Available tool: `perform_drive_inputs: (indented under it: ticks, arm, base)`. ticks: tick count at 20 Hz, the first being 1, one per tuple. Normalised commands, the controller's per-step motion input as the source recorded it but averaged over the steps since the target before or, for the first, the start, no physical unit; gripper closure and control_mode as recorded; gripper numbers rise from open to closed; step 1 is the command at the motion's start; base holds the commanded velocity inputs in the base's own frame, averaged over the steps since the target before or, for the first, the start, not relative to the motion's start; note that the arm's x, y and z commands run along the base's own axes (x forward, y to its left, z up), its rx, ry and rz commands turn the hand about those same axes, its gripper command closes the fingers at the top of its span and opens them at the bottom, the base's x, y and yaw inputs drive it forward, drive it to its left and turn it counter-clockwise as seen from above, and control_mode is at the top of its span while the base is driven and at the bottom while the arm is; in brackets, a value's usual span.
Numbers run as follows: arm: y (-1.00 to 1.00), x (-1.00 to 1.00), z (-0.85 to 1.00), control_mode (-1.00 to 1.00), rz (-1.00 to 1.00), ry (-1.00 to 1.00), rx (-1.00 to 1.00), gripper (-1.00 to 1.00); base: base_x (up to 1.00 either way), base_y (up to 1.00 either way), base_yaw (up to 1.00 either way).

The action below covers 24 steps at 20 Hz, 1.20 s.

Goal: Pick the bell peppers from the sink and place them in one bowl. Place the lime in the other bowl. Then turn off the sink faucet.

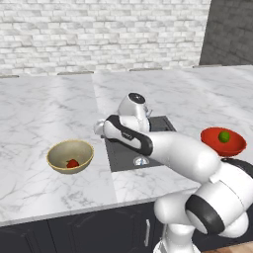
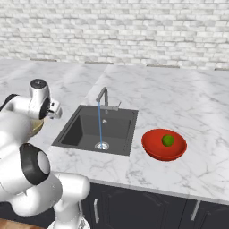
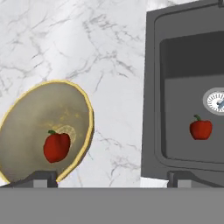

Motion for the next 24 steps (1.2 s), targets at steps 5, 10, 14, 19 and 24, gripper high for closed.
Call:
perform_drive_inputs:
  ticks: [5, 10, 14, 19, 24]
  arm:
    - [-0.65, 0.0, 0.0, -1.0, -0.11, 0.0, -0.04, -1.0]
    - [-0.57, 0.0, -0.05, -1.0, -0.12, 0.0, -0.03, -1.0]
    - [-0.4, 0.0, -0.01, -1.0, -0.09, 0.0, 0.0, -1.0]
    - [-0.42, 0.0, -0.02, -1.0, -0.07, 0.0, 0.0, -1.0]
    - [-0.43, 0.0, 0.0, -1.0, 0.0, 0.0, 0.0, -1.0]
  base:
    - [0.0, 0.0, 0.0]
    - [0.0, 0.0, 0.0]
    - [0.0, 0.0, 0.0]
    - [0.0, 0.0, 0.0]
    - [0.0, 0.0, 0.0]
